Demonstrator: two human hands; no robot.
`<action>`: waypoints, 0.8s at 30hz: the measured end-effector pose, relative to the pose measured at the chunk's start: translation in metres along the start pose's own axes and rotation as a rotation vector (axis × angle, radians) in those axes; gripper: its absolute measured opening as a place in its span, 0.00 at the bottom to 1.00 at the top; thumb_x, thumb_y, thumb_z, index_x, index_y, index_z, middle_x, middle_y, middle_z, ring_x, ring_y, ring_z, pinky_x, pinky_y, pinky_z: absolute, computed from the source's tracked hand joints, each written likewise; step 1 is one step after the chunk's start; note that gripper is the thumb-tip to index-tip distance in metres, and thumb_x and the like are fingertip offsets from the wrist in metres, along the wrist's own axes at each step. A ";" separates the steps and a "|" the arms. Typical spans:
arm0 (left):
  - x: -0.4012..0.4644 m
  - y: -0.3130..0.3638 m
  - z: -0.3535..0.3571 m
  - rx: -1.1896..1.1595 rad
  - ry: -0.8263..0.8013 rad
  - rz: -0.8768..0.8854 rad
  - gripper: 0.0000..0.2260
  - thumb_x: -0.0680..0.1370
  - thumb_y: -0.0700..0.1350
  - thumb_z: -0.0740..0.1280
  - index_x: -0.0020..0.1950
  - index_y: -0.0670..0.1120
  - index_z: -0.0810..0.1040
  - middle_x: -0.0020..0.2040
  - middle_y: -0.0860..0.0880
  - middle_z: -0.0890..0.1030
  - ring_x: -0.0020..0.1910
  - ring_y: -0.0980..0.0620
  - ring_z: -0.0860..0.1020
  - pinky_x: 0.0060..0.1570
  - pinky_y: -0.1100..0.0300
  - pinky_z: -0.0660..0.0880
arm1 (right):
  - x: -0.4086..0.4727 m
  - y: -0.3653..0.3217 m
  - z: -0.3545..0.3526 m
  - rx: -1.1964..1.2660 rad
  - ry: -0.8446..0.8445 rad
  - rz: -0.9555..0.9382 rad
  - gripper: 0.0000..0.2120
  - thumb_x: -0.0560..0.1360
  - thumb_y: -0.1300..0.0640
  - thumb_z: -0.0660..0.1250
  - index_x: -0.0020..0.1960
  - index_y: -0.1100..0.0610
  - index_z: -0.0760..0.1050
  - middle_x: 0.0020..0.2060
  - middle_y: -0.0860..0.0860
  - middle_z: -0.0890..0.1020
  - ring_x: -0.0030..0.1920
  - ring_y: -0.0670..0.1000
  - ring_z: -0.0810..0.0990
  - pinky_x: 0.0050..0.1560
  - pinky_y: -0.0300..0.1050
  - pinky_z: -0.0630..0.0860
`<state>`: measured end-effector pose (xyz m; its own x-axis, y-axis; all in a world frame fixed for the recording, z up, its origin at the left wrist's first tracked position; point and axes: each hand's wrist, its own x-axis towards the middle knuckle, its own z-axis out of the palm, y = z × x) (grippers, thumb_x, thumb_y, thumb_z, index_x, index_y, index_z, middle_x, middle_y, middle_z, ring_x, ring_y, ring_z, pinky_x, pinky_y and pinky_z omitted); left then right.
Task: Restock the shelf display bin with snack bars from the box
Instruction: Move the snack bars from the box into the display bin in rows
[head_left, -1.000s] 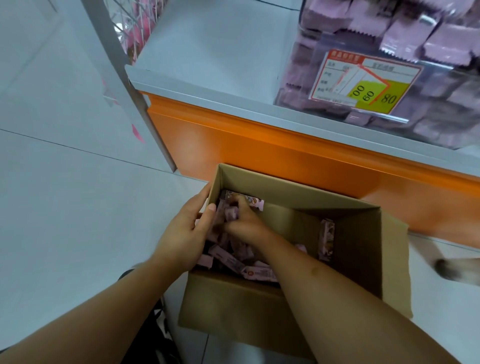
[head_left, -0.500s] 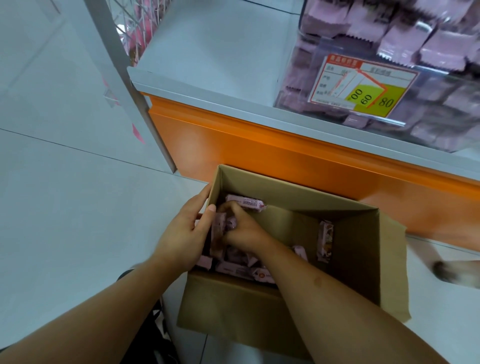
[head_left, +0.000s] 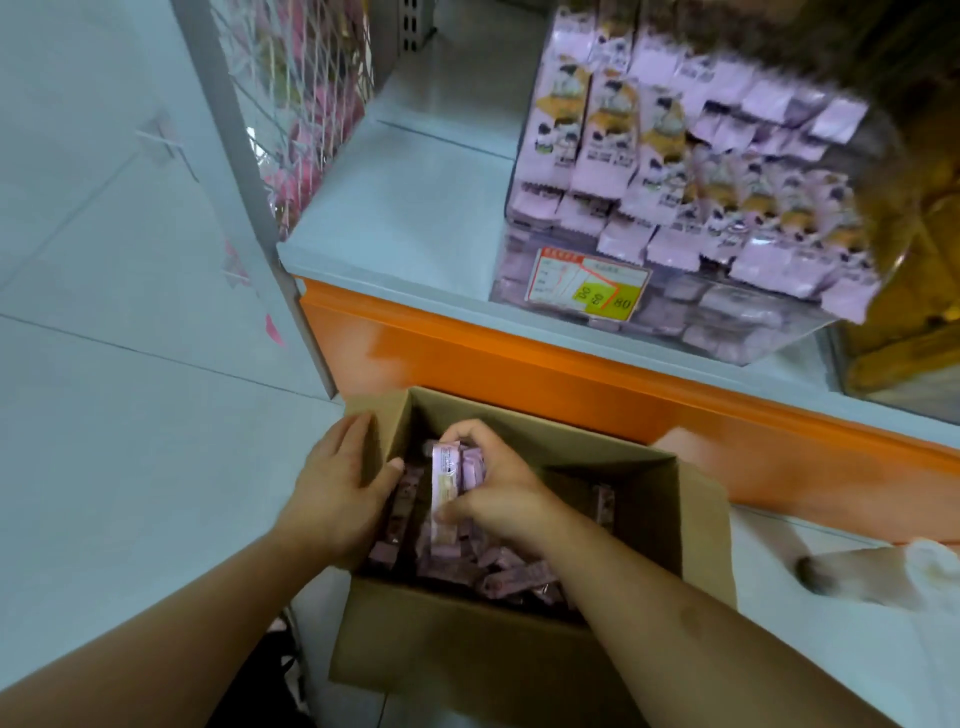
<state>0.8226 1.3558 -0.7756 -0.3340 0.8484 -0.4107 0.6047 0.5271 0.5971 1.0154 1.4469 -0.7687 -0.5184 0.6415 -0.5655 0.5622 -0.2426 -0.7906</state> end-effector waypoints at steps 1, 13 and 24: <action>-0.003 0.008 -0.011 -0.001 0.009 0.020 0.31 0.82 0.60 0.64 0.82 0.52 0.60 0.81 0.54 0.61 0.79 0.48 0.63 0.78 0.49 0.61 | -0.010 -0.013 -0.006 -0.026 0.005 -0.014 0.34 0.64 0.71 0.80 0.56 0.39 0.75 0.52 0.49 0.83 0.54 0.52 0.84 0.49 0.57 0.86; -0.126 0.174 -0.148 -0.430 -0.335 0.236 0.29 0.70 0.60 0.74 0.68 0.51 0.79 0.60 0.48 0.86 0.59 0.48 0.85 0.56 0.54 0.83 | -0.182 -0.179 -0.060 -0.063 0.044 -0.320 0.31 0.71 0.68 0.79 0.67 0.54 0.67 0.48 0.44 0.81 0.37 0.32 0.79 0.38 0.32 0.76; -0.177 0.249 -0.171 -0.712 -0.350 0.325 0.13 0.81 0.48 0.72 0.64 0.49 0.83 0.56 0.42 0.87 0.55 0.42 0.86 0.55 0.42 0.82 | -0.242 -0.189 -0.106 0.217 0.170 -0.404 0.22 0.77 0.74 0.69 0.61 0.51 0.79 0.53 0.52 0.87 0.60 0.57 0.84 0.64 0.61 0.79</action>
<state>0.9090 1.3454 -0.4365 0.0909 0.9603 -0.2636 -0.0054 0.2651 0.9642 1.1024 1.4144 -0.4573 -0.5447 0.8208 -0.1717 0.1814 -0.0846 -0.9798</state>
